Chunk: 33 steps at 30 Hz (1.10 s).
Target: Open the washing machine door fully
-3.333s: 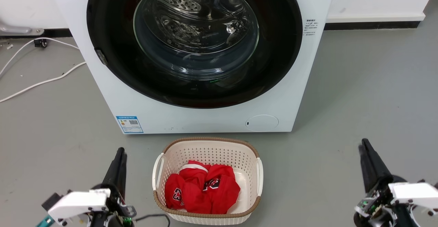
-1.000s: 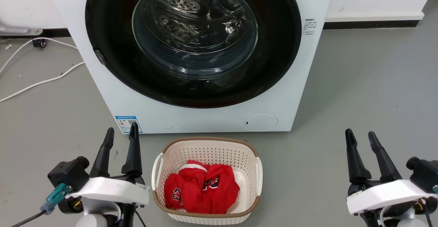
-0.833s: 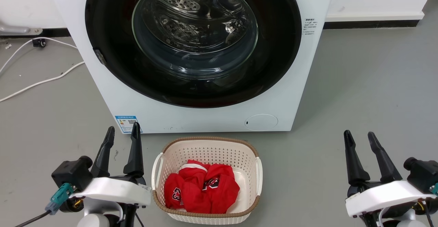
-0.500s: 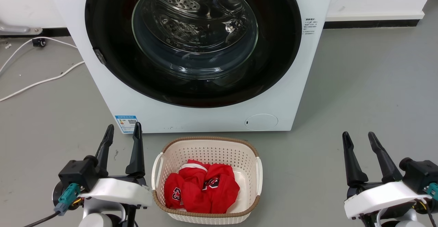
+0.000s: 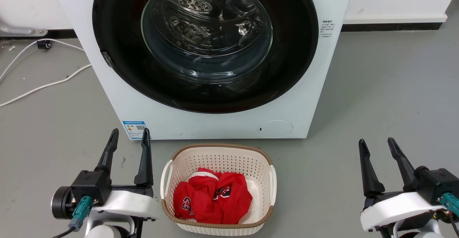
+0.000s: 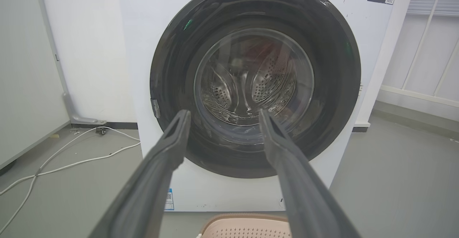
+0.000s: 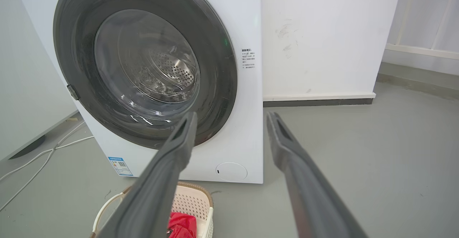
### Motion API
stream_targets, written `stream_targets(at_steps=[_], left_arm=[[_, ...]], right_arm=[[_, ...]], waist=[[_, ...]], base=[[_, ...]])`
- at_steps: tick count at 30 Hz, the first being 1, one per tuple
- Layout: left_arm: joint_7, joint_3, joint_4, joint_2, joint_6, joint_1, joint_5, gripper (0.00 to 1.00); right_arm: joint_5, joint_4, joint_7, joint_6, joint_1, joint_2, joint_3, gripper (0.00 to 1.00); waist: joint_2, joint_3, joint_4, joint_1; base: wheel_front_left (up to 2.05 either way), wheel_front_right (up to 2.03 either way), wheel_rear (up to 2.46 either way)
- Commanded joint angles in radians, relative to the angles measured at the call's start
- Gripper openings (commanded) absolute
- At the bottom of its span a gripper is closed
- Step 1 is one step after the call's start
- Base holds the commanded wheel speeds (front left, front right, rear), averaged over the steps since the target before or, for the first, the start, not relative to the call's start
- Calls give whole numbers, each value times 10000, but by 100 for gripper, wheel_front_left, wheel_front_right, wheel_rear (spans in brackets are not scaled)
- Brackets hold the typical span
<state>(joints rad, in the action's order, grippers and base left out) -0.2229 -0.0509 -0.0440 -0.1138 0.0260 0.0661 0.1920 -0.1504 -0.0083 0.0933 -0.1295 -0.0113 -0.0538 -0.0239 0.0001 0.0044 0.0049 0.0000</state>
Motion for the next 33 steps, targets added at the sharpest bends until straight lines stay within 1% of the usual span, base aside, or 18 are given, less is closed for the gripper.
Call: stream_targets(at_steps=[1, 2, 4, 20, 33], left_arm=[[-76, -1, 87, -20, -24, -76, -209, 100], [-129, -25, 104, -12, -41, -113, -449, 100], [-170, -38, 122, 0, -49, -137, -599, 100], [-446, 45, 113, 147, 56, -223, -1575, 100], [-426, 196, -24, 278, 179, -230, -1560, 100]], right_arm=[[159, -77, 74, -17, -77, 31, -11, 100], [334, -57, 79, -9, -96, 33, -30, 100], [458, -55, 104, -9, -97, 36, -36, 100], [1232, 51, 265, -11, -147, 54, -23, 100], [961, 234, 320, -11, -63, 53, -88, 100]], waist=[[-1, -2, 3, 0], [-1, 0, 11, 0], [-1, 4, 12, 0], [-1, 39, 27, 0], [-1, 72, 17, 0]], base=[[0, 0, 0], [0, 0, 0], [0, 0, 0], [0, 0, 0], [0, 0, 0]])
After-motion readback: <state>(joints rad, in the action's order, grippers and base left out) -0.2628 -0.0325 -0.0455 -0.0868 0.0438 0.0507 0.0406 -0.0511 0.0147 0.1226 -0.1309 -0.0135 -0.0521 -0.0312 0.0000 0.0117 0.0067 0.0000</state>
